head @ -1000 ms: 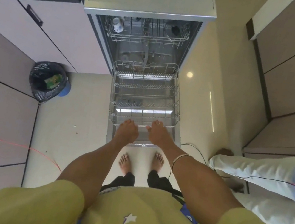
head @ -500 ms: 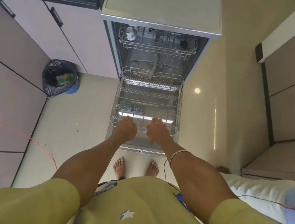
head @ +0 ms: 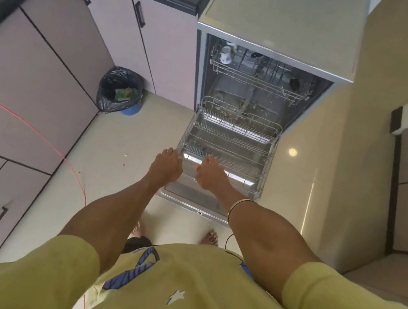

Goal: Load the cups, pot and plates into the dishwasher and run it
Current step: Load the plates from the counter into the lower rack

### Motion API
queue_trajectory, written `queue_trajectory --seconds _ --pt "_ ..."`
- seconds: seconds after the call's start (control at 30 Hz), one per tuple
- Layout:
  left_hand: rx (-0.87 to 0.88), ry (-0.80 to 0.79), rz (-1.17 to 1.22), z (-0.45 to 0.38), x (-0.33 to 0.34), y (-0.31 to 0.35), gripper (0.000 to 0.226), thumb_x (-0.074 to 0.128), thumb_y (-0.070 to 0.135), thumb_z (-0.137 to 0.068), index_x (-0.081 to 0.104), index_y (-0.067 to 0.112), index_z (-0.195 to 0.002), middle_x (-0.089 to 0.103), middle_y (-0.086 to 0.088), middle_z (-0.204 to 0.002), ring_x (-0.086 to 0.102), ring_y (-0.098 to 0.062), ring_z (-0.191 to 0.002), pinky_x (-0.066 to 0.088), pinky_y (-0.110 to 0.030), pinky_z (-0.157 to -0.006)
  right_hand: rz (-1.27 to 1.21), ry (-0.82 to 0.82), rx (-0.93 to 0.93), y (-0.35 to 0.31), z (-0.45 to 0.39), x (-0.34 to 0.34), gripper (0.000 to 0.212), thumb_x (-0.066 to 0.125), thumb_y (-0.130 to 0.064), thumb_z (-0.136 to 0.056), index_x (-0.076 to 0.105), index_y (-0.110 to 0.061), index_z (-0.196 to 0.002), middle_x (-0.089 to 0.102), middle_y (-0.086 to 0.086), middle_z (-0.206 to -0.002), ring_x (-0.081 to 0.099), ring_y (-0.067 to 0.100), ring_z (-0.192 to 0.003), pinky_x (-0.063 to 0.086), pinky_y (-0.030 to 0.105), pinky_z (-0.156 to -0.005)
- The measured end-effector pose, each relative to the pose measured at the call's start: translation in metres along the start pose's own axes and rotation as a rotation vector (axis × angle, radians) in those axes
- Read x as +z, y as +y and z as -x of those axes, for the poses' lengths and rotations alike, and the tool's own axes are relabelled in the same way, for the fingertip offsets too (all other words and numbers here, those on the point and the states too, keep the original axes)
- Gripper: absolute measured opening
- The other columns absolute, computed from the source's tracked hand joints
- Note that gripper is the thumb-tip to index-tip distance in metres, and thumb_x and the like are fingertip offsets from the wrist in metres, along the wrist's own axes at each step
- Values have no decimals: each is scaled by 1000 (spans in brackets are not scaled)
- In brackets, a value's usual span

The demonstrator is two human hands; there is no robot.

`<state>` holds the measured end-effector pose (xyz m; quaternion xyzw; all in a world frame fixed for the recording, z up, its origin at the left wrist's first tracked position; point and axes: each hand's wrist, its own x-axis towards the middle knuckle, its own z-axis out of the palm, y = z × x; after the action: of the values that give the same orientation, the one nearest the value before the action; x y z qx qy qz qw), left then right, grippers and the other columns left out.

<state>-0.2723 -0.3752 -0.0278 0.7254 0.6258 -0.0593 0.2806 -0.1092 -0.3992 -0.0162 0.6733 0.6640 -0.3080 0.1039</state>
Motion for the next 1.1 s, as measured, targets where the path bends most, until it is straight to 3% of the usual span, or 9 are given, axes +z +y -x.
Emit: queue_trajectory --seconds 0.13,0.23,0.33,0.5,0.7,0.87,1.1 --pt "-14 -5 -2 -7 -14 -32 48 25 25 -106 41 -5 -140 44 -23 -146 41 -36 -135 33 -48 -113 26 -8 -45 -36 -18 3 54 27 -33 -106 30 -4 -151 20 23 -159 15 39 -149 18 49 -121" --pt "3 -13 -5 -13 -29 -62 52 23 27 -108 32 -5 -148 32 -22 -156 29 -36 -145 24 -48 -119 32 33 6 -68 -30 2 54 29 -33 -106 32 0 -149 28 22 -156 23 38 -146 22 49 -119" --pt "21 -42 -14 -18 -45 -100 53 22 27 -108 27 -4 -151 25 -21 -160 23 -35 -148 18 -46 -121 66 31 -7 -108 -45 5 47 32 -30 -105 41 -6 -144 31 23 -153 25 40 -143 25 53 -117" --pt "27 -13 -57 -32 -79 -168 47 25 25 -107 43 -5 -137 46 -23 -143 41 -37 -133 29 -47 -111 79 18 33 -175 -82 10 49 31 -27 -102 42 -4 -144 31 27 -151 27 41 -141 28 51 -114" --pt "21 -7 -72 -54 -116 -237 50 24 28 -107 41 -6 -139 43 -23 -146 38 -38 -135 29 -50 -114 68 31 41 -238 -116 7 53 29 -29 -103 32 0 -148 25 22 -156 22 37 -145 28 51 -116" --pt "18 -3 -61 -78 -141 -260 52 23 30 -107 37 -5 -143 38 -23 -151 35 -39 -140 27 -50 -117 160 36 27 -256 -141 -10 51 31 -24 -101 36 0 -146 26 26 -153 23 40 -143 29 53 -113" --pt "56 42 -39 -132 -177 -273 47 27 26 -106 46 -8 -132 48 -27 -139 42 -40 -132 34 -49 -111 177 104 42 -269 -200 -51 47 31 -22 -100 43 -1 -140 35 25 -145 30 39 -136 33 53 -107"
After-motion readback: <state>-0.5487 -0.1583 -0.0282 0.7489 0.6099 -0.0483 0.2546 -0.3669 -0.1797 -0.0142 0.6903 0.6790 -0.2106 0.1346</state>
